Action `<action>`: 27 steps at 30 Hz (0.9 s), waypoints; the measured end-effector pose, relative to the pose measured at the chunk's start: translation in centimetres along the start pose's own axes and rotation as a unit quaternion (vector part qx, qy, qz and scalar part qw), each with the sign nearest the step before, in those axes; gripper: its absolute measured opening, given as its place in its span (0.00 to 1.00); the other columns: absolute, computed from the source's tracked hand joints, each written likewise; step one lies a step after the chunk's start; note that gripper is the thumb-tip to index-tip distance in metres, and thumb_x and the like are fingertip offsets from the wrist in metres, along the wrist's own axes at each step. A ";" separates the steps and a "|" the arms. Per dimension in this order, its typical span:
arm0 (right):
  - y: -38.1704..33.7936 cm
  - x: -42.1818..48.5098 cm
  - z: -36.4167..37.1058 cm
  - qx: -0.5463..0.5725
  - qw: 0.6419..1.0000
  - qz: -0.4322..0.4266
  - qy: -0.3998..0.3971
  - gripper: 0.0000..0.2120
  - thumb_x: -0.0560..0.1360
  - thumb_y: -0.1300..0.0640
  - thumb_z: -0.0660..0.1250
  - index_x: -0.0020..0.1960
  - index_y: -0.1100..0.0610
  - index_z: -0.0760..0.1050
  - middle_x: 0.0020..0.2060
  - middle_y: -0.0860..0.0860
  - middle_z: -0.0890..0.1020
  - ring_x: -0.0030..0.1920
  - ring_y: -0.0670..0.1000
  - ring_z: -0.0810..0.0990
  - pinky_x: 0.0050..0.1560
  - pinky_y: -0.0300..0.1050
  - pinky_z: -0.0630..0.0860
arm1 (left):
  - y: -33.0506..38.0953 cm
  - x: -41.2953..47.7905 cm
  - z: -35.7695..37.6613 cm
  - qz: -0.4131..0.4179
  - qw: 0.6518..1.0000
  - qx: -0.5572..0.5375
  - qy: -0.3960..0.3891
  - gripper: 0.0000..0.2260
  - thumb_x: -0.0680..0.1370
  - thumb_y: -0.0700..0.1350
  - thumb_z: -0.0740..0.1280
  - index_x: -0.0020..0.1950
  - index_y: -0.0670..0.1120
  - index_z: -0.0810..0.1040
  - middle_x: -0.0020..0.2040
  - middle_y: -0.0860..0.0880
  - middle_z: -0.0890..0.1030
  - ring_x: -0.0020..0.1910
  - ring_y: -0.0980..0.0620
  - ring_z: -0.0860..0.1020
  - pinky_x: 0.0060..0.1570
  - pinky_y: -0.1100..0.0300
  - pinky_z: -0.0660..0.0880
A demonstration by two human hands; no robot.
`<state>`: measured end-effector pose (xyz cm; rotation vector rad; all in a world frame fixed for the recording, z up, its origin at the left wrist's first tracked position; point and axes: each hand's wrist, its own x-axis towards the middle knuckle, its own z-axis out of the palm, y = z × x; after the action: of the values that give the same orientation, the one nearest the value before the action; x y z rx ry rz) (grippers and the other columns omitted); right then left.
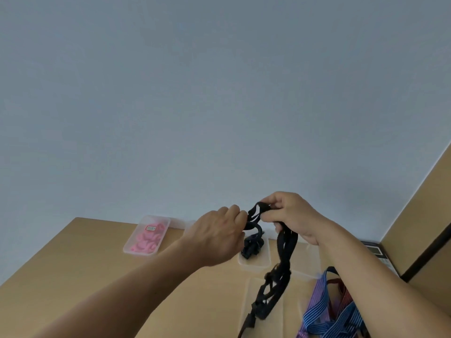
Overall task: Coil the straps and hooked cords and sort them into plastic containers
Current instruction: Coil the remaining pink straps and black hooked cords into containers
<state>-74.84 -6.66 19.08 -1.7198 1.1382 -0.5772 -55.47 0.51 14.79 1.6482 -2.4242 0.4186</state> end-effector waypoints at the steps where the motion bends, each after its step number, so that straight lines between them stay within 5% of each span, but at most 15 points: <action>1: -0.4 0.1 0.2 0.009 1.000 -0.012 0.020 0.12 0.69 0.64 0.73 0.51 0.56 0.79 0.42 0.55 0.84 0.27 0.50 0.74 0.34 0.46 0.74 | 0.3 -0.2 0.0 -0.009 1.000 -0.015 -0.008 0.07 0.79 0.47 0.55 0.51 0.45 0.68 0.43 0.48 0.69 0.36 0.48 0.68 0.34 0.53 0.64; 4: -1.5 0.0 1.9 -0.036 0.995 -0.063 0.064 0.11 0.68 0.56 0.75 0.48 0.49 0.78 0.45 0.47 0.84 0.30 0.41 0.79 0.33 0.35 0.73 | 1.0 0.4 -0.1 -0.066 0.987 -0.138 -0.053 0.03 0.80 0.43 0.55 0.50 0.44 0.65 0.42 0.50 0.63 0.34 0.51 0.63 0.37 0.52 0.67; 7: -1.4 -0.6 4.0 -0.087 0.986 -0.095 0.105 0.13 0.70 0.53 0.73 0.52 0.44 0.74 0.48 0.42 0.81 0.46 0.37 0.79 0.45 0.32 0.74 | 0.4 1.7 -1.0 -0.111 0.955 -0.265 -0.077 0.07 0.82 0.39 0.55 0.56 0.40 0.71 0.47 0.44 0.72 0.39 0.48 0.71 0.41 0.54 0.70; 9: -0.9 -1.4 5.0 -0.055 0.983 -0.095 0.144 0.14 0.72 0.53 0.72 0.54 0.43 0.71 0.48 0.40 0.79 0.47 0.37 0.79 0.44 0.31 0.73 | -0.4 2.0 -1.8 -0.156 0.895 -0.411 -0.079 0.09 0.82 0.45 0.58 0.58 0.43 0.73 0.45 0.48 0.79 0.39 0.51 0.75 0.40 0.57 0.72; 13: -0.1 -2.4 6.5 -0.024 0.959 -0.145 0.245 0.14 0.74 0.55 0.71 0.53 0.45 0.69 0.46 0.40 0.79 0.45 0.37 0.78 0.43 0.34 0.73 | -0.4 1.7 -2.0 -0.217 0.745 -0.629 -0.046 0.08 0.82 0.48 0.63 0.56 0.45 0.75 0.35 0.51 0.74 0.30 0.55 0.68 0.31 0.61 0.67; 16: 0.4 -2.8 7.5 -0.064 0.931 -0.220 0.283 0.16 0.75 0.64 0.70 0.59 0.51 0.72 0.58 0.44 0.78 0.51 0.41 0.79 0.51 0.34 0.75 | 0.2 2.2 -2.0 -0.201 0.687 -0.698 0.004 0.14 0.84 0.45 0.58 0.41 0.41 0.71 0.30 0.49 0.68 0.27 0.55 0.63 0.28 0.61 0.62; 19: 0.8 -2.8 7.7 -0.155 0.903 -0.268 0.299 0.14 0.75 0.67 0.69 0.59 0.58 0.76 0.72 0.47 0.66 0.55 0.38 0.75 0.48 0.28 0.72 | 0.7 2.5 -1.8 -0.253 0.624 -0.738 0.044 0.16 0.85 0.48 0.55 0.42 0.41 0.71 0.27 0.49 0.68 0.25 0.54 0.63 0.26 0.62 0.62; 23: 1.5 -2.7 8.3 -0.070 0.908 -0.290 0.293 0.22 0.76 0.67 0.67 0.68 0.56 0.69 0.70 0.51 0.71 0.62 0.44 0.76 0.59 0.37 0.75 | 1.2 2.5 -1.4 -0.274 0.536 -0.796 0.060 0.18 0.85 0.49 0.54 0.43 0.41 0.74 0.28 0.47 0.69 0.26 0.52 0.60 0.28 0.60 0.58; 25: 1.4 -2.7 7.9 0.054 0.938 -0.213 0.268 0.20 0.78 0.59 0.68 0.66 0.47 0.68 0.60 0.42 0.78 0.44 0.51 0.83 0.48 0.46 0.80 | 0.5 2.5 -1.8 -0.286 0.452 -0.842 0.069 0.16 0.85 0.50 0.56 0.46 0.40 0.75 0.31 0.46 0.73 0.24 0.54 0.60 0.23 0.62 0.59; 27: 1.6 -2.4 6.5 0.146 0.960 -0.127 0.203 0.09 0.77 0.51 0.68 0.57 0.49 0.74 0.43 0.45 0.84 0.26 0.50 0.75 0.33 0.44 0.75 | -0.4 2.4 -2.2 -0.266 0.396 -0.878 0.052 0.15 0.84 0.50 0.56 0.44 0.42 0.74 0.31 0.47 0.73 0.22 0.55 0.59 0.20 0.64 0.57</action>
<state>-71.54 -1.72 15.18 -1.5368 1.0459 -1.2399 -55.98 -0.96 17.67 0.8101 -0.6810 -1.5168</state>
